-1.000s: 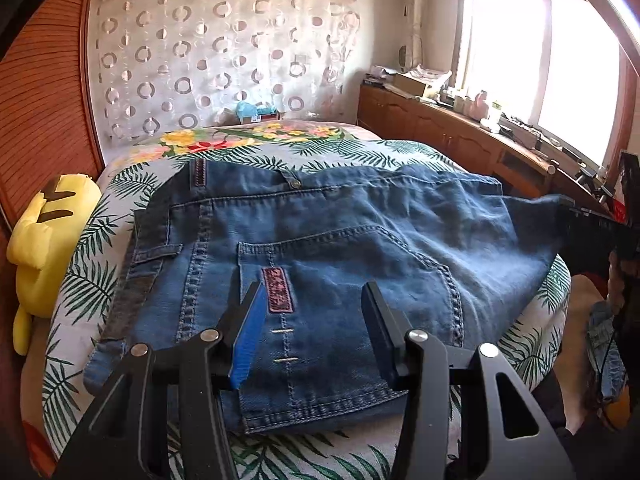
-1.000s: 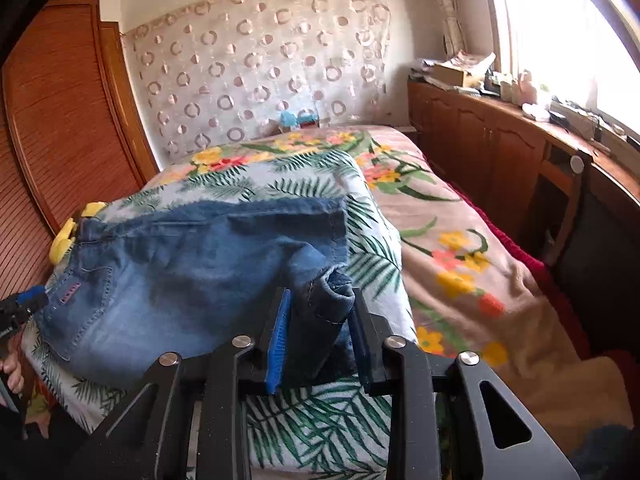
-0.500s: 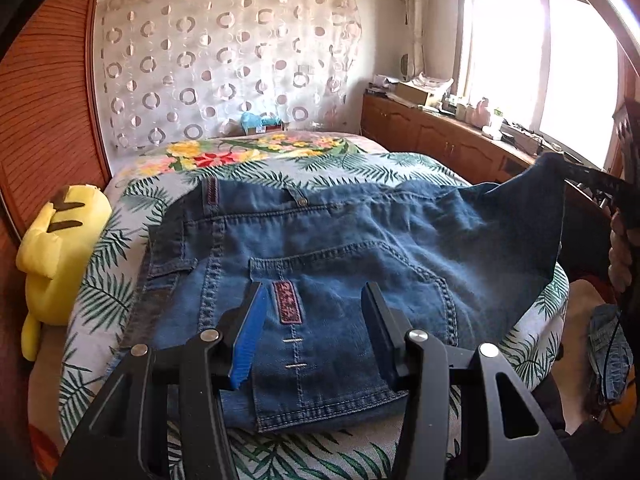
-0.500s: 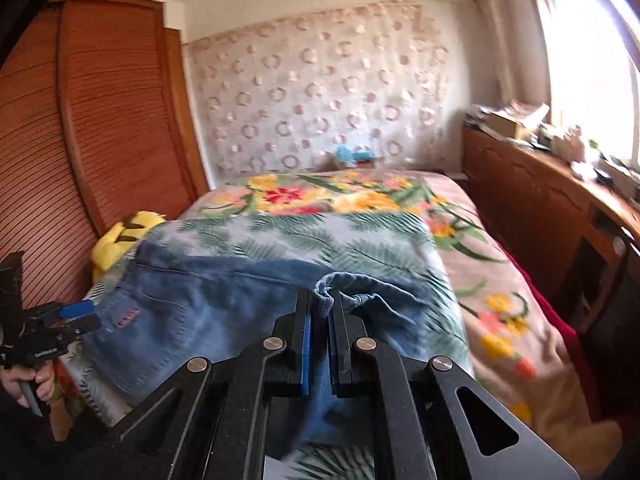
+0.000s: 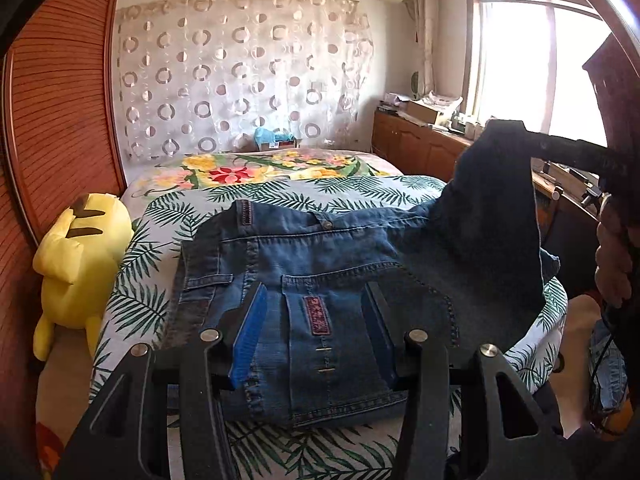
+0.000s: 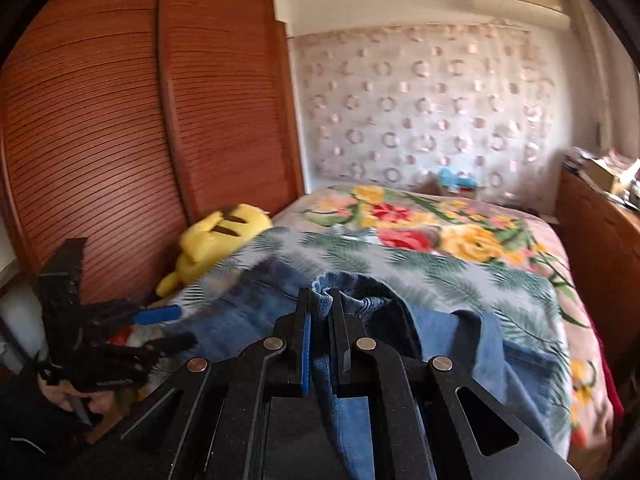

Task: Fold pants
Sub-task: 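Lift the jeans leg with the right gripper and fold it toward the left gripper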

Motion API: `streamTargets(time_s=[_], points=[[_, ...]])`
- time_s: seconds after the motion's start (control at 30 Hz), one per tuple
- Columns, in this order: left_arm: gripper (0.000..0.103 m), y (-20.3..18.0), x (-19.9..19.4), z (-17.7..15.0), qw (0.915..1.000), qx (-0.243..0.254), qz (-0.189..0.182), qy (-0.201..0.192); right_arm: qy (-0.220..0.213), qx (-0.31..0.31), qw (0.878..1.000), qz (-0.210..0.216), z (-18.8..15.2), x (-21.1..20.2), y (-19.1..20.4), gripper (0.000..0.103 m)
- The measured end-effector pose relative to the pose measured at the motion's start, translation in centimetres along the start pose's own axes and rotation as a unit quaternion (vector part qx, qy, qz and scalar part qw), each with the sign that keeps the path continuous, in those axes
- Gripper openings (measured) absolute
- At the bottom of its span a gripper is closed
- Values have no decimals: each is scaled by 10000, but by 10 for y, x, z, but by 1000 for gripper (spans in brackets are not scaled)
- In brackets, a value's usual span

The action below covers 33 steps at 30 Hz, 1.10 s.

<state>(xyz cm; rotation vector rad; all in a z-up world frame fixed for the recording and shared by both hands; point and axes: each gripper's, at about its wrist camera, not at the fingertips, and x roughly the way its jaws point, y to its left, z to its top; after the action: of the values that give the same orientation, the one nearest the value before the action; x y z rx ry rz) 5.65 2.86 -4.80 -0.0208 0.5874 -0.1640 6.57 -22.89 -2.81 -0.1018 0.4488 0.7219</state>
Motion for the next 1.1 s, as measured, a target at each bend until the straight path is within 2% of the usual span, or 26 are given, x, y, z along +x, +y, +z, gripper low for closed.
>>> streamTargets(time_s=[0.13, 0.2, 0.23, 0.27, 0.33, 0.43, 0.73, 0.97, 1.03, 1.1], points=[[50, 5, 0, -3, 10000, -74, 32, 22, 161, -74, 9997, 178, 1, 16, -6, 7], [50, 8, 2, -4, 9999, -108, 45, 33, 402, -156, 9991, -49, 0, 29, -6, 7], [50, 10, 2, -4, 9999, -132, 44, 42, 489, -198, 9982, -269, 0, 33, -8, 15], [50, 10, 3, -4, 9999, -143, 44, 47, 528, -215, 9979, -312, 0, 35, -11, 19], [50, 10, 4, -5, 9999, -159, 35, 58, 559, -178, 9980, -222, -1, 37, -17, 33], [50, 8, 6, -6, 9999, -147, 2, 77, 533, -171, 9977, -378, -1, 38, -32, 44], [50, -7, 28, -6, 9993, 7, -260, 278, 839, 35, 9933, -790, -24, 54, -63, 46], [50, -30, 52, -4, 9963, 279, -650, 487, 1213, 290, 9889, -804, -42, 74, -68, 48], [47, -37, 60, -5, 9945, 357, -802, 578, 1296, 333, 9873, -860, -46, 77, -72, 51], [35, -41, 68, -5, 9925, 383, -930, 690, 1362, 380, 9860, -879, -48, 78, -75, 51]])
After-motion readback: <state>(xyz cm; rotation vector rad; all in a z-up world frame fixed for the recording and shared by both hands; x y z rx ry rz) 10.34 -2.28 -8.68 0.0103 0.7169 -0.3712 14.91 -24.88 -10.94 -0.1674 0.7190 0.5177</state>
